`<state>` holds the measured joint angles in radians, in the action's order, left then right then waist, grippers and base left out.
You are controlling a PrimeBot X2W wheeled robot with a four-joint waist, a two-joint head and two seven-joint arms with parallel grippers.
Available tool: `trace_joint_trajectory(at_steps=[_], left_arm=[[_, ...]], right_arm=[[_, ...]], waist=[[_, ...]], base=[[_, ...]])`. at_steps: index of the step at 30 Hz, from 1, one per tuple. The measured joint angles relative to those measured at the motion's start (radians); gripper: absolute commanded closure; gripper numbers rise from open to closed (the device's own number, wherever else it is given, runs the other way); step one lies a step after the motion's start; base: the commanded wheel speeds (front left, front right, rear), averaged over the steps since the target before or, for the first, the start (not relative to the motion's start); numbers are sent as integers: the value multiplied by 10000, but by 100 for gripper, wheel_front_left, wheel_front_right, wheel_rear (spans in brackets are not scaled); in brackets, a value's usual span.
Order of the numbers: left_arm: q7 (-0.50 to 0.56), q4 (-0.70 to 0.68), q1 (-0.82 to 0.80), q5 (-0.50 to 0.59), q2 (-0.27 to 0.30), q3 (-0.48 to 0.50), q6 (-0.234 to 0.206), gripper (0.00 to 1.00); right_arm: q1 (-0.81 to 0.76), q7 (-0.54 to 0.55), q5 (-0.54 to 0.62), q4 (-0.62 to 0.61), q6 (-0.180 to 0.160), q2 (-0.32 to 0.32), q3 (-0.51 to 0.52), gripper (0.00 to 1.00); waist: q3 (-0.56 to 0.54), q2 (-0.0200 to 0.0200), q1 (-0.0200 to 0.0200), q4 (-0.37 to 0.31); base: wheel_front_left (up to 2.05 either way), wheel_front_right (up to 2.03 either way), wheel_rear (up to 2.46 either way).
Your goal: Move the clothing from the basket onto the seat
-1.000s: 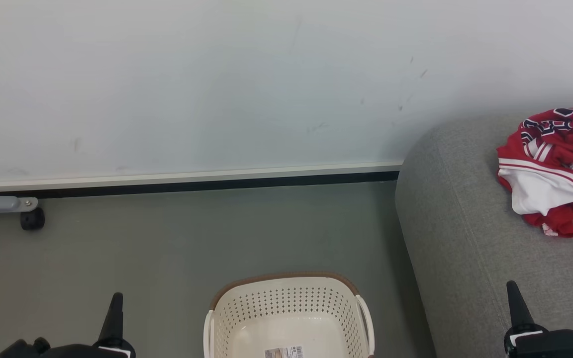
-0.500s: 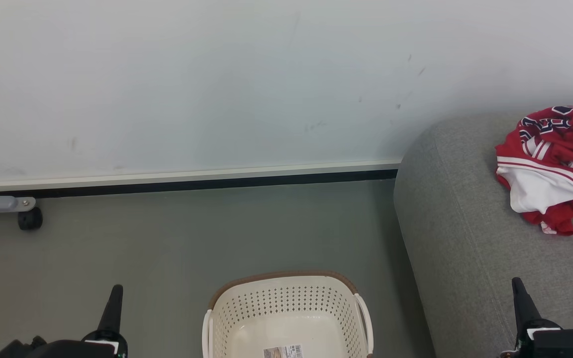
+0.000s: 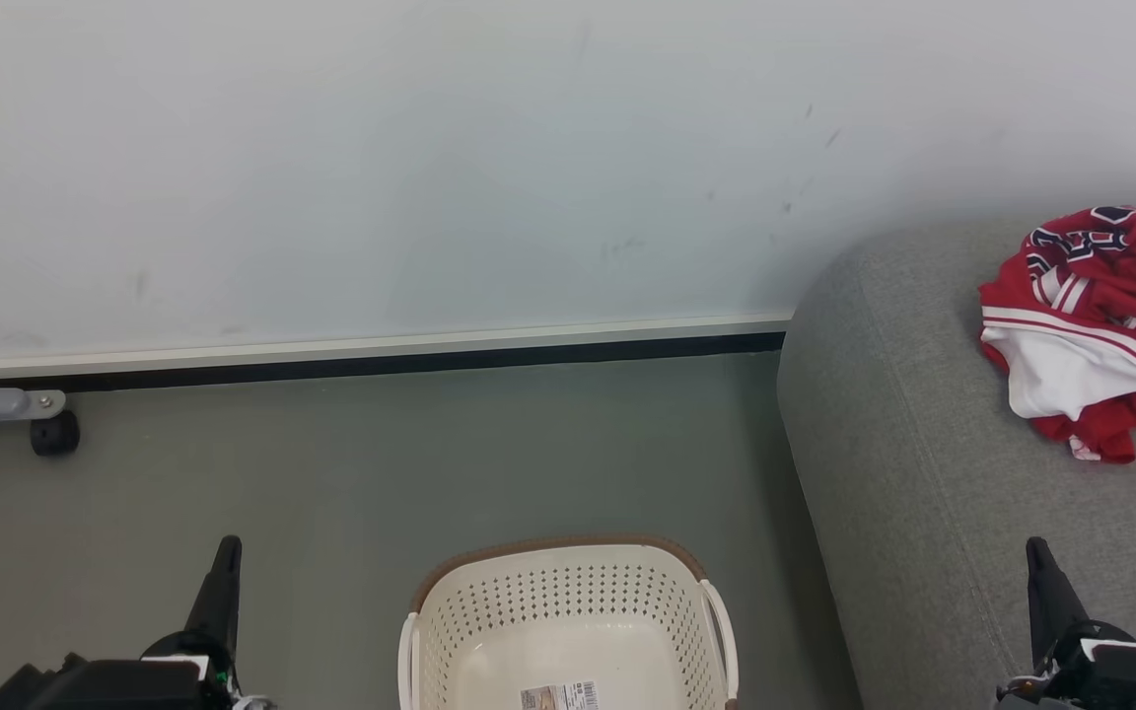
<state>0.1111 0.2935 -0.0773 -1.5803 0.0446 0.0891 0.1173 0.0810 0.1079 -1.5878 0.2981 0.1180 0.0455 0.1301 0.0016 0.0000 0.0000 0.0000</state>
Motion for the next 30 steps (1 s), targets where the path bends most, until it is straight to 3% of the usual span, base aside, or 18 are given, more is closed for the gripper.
trace_joint_trajectory(at_steps=[30], left_arm=[[25,15,-34,-201,-15,21,63,100]], right_arm=[[113,56,-77,12,23,-10,31,100]], waist=[[1,0,0,-1]], base=[[0,0,0]])
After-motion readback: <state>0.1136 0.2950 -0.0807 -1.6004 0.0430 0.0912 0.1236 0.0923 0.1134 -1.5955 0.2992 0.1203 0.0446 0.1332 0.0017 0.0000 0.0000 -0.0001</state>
